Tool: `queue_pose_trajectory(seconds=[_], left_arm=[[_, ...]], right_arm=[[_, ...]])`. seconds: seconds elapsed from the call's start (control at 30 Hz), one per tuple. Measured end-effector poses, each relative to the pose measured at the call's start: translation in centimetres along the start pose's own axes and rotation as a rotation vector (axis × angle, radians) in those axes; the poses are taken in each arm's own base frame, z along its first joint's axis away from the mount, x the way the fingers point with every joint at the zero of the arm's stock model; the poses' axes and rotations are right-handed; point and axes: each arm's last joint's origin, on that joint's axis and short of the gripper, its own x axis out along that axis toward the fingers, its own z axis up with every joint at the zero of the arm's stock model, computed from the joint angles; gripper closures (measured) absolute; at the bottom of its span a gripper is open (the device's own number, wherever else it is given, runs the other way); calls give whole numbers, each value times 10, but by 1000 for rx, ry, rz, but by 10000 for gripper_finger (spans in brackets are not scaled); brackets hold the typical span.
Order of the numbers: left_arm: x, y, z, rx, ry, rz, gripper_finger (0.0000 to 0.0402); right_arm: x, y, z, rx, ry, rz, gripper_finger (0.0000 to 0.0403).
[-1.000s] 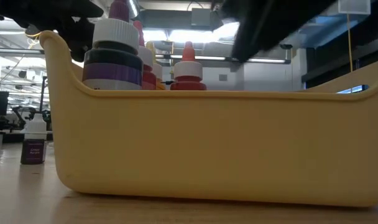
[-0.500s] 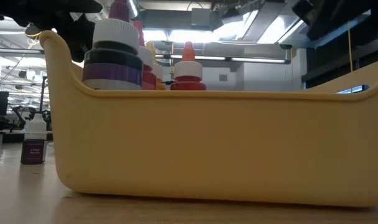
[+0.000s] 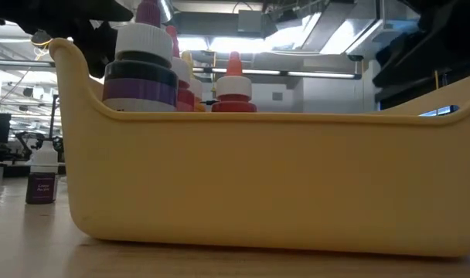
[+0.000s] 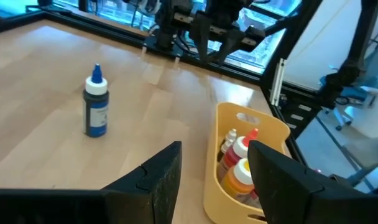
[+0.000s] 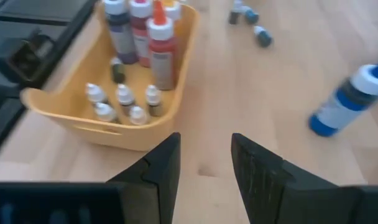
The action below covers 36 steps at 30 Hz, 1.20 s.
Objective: Pick & Place food coloring
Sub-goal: Put the right small blue food coloring bottle into the yellow bin
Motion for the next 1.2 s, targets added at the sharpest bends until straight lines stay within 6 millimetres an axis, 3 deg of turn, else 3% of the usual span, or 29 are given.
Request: queue_pose_trajectory(seconds=[0.3,0.5,0.83,1.2], left_arm=[[0,2,0,70,2,19,225],[6,15,3,63,-3,94,224],[31,51,-15,80,157,281,225],[52,61,-42,147,280,338,222]], right_arm=[[4,-5,-10,-8,17,-26,258],[4,-5,-10,-8,16,-26,258],[5,-8,-8,2,3,-34,258],[7,-13,-7,17,4,-58,258]])
